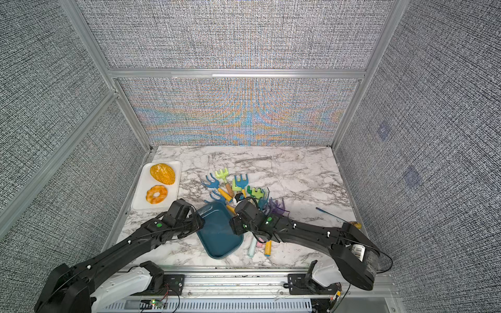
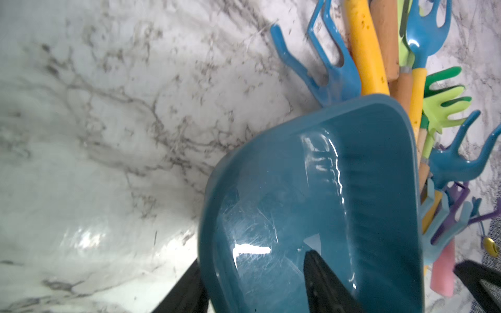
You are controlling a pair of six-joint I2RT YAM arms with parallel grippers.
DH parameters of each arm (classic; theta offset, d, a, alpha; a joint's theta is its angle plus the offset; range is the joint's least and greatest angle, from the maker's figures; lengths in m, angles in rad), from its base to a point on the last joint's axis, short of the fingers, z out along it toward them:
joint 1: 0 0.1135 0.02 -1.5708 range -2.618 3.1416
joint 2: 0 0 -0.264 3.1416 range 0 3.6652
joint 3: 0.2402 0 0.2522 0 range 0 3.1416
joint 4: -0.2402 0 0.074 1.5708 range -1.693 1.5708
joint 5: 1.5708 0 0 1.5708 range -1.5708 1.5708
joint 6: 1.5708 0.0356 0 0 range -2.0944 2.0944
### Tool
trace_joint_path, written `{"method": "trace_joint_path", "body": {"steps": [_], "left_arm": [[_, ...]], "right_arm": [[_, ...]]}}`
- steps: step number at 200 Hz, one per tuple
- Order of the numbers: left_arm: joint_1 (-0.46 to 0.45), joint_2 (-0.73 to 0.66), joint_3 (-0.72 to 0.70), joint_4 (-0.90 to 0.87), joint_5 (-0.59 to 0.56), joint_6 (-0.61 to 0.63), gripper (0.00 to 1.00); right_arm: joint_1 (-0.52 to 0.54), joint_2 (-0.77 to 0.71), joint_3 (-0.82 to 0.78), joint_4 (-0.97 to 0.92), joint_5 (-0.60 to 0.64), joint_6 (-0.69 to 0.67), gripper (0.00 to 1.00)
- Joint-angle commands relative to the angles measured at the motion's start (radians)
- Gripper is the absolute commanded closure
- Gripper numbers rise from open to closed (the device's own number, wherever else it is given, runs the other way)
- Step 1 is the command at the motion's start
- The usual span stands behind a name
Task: Put the rake into the storage box
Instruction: Adjust the storage box at the center of the board, then pick up the rake at the center of the board.
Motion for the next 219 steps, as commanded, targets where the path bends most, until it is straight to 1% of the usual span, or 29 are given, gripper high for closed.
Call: {"method": "trace_joint_path", "body": {"steps": [1, 15, 32, 60, 71, 86, 114, 148, 193, 202, 219], "left_arm": [[-0.001, 0.137, 0.096, 0.059, -0.027, 0.083, 0.43], [0.0, 0.236, 0.176, 0.054, -0.025, 0.112, 0.46], [0.001, 0.331, 0.265, 0.041, -0.034, 0.147, 0.48], [0.001, 0.392, 0.364, 0.006, -0.064, 0.189, 0.49], [0.002, 0.387, 0.381, -0.007, -0.071, 0.2, 0.48], [0.004, 0.363, 0.385, -0.022, -0.086, 0.21, 0.45], [0.009, 0.296, 0.37, -0.061, -0.135, 0.233, 0.35], [0.016, 0.231, 0.352, -0.071, -0.14, 0.275, 0.25], [0.015, 0.182, 0.314, -0.038, -0.167, 0.32, 0.24], [0.016, 0.174, 0.305, -0.031, -0.177, 0.326, 0.24], [0.015, 0.151, 0.277, -0.003, -0.189, 0.329, 0.24]], "right_arm": [[0.001, -0.059, -0.046, -0.127, 0.118, 0.109, 0.36], [0.0, -0.106, -0.079, -0.163, 0.135, 0.152, 0.38], [0.0, -0.153, -0.12, -0.188, 0.139, 0.201, 0.44], [0.01, -0.192, -0.173, -0.184, 0.109, 0.259, 0.52], [0.02, -0.196, -0.187, -0.173, 0.102, 0.279, 0.53], [0.031, -0.19, -0.199, -0.155, 0.093, 0.297, 0.55], [0.045, -0.149, -0.21, -0.14, 0.09, 0.324, 0.56], [0.051, -0.083, -0.223, -0.123, 0.093, 0.347, 0.57], [0.053, -0.025, -0.217, -0.124, 0.138, 0.371, 0.61], [0.053, -0.015, -0.209, -0.129, 0.147, 0.374, 0.63], [0.053, -0.013, -0.196, -0.139, 0.162, 0.38, 0.71]]}}
